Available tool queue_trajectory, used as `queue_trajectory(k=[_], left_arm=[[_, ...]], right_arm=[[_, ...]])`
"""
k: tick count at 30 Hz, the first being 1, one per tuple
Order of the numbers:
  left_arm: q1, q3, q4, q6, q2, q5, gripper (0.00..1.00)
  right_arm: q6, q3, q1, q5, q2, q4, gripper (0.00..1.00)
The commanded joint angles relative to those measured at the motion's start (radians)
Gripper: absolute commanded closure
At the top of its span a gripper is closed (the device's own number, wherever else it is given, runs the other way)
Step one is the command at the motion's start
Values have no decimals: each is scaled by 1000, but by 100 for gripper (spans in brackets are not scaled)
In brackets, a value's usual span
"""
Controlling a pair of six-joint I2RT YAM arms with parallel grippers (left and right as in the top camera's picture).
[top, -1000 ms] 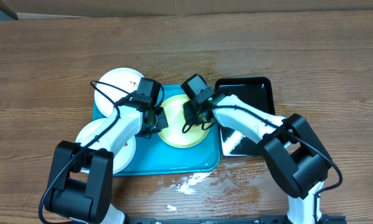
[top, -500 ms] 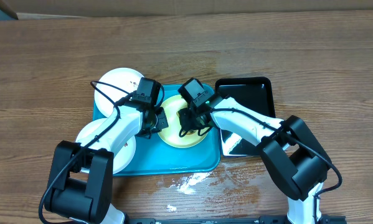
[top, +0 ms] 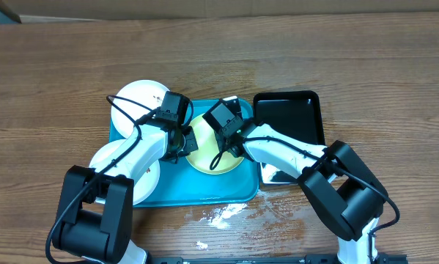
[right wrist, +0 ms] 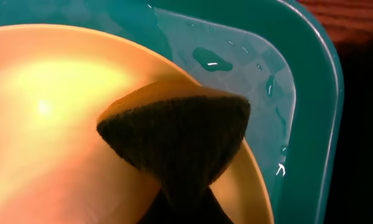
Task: Clean dirty plates on tray and stack at the side
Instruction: 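Scrub the yellow plate surface with the sponge while the left gripper holds it, then return the sponge to the black tray with the right gripper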
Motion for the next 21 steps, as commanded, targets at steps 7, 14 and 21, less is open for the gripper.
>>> queue_trajectory(k=[7,14,21], left_arm=[[5,4,4,-24,23,-35,96],[5,4,3,-24,22,-35,96],[5,5,-3,-21,21,-38,96]], right_arm=[[-77,-91,-22,-130,61,185,96],[-112,72,-23,-154,-70,109,96],[-82,127,-137,-151,-350,-125,96]])
